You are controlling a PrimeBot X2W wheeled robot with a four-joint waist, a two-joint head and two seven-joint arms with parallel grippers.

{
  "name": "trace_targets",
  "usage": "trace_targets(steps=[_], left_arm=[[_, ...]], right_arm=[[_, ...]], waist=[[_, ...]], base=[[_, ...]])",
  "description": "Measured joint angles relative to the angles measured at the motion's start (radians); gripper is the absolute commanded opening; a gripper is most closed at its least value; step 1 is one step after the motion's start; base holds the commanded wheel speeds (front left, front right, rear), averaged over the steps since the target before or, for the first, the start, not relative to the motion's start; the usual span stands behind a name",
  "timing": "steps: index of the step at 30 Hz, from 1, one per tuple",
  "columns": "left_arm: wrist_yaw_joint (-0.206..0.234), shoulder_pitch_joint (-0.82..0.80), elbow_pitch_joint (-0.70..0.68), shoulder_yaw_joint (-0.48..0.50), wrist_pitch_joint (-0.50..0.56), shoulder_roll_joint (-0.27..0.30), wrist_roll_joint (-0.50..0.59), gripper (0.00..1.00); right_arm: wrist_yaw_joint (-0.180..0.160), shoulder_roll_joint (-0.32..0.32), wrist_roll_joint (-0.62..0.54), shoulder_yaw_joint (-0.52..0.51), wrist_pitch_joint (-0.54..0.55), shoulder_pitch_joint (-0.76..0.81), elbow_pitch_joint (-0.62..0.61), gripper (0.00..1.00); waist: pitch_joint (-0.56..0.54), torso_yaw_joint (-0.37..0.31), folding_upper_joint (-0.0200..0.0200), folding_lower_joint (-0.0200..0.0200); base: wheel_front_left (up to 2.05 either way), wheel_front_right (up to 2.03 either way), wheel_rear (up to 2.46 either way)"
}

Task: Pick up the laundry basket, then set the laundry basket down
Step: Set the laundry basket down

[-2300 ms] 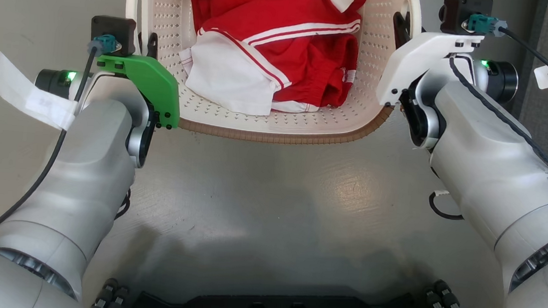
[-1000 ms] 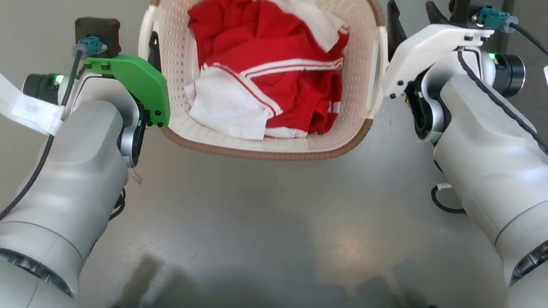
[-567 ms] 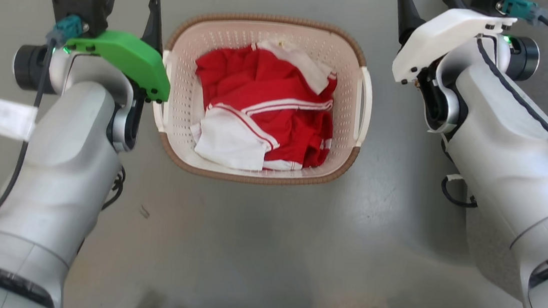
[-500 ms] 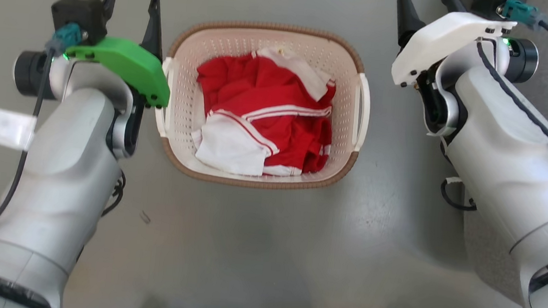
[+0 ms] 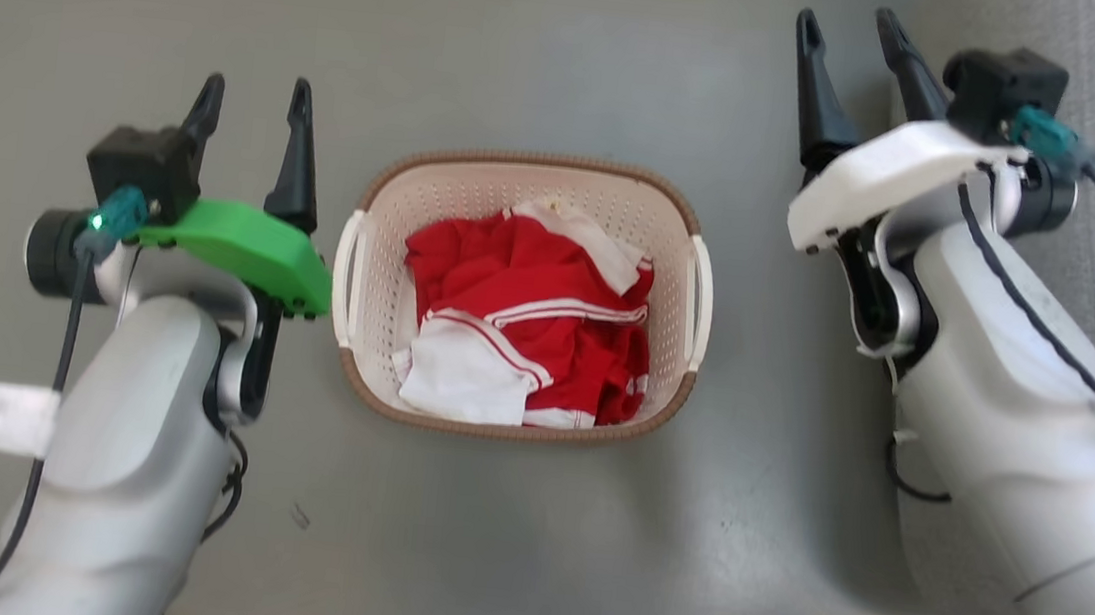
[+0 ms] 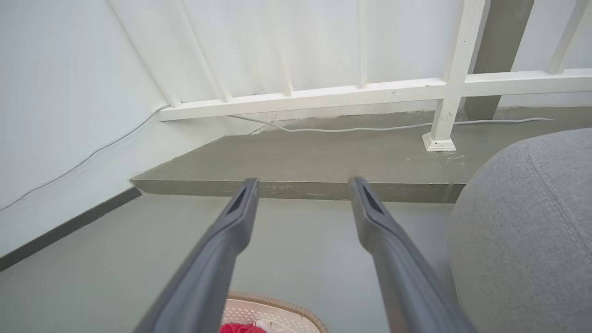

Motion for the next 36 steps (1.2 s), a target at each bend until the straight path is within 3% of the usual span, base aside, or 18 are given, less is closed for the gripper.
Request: trace_targets(steps=[12, 36], left_arm=[[0.007, 0.247, -0.161, 0.069, 0.0, -0.001, 0.099, 1.0], [0.009, 0.596, -0.395, 0.199, 0.0, -0.01, 0.167, 1.0]], right_arm=[[0.0, 0.022, -0.125, -0.163, -0.002, 0.279, -0.187, 1.0], [0.0, 0.075, -0.249, -0.291, -0.002, 0.692, -0.404, 1.0]], waist=[[-0.138, -0.003, 0.0, 0.0], [-0.34, -0.006, 0.0, 0.0]], base=[[0.0, 0.0, 0.0], [0.0, 0.0, 0.0]])
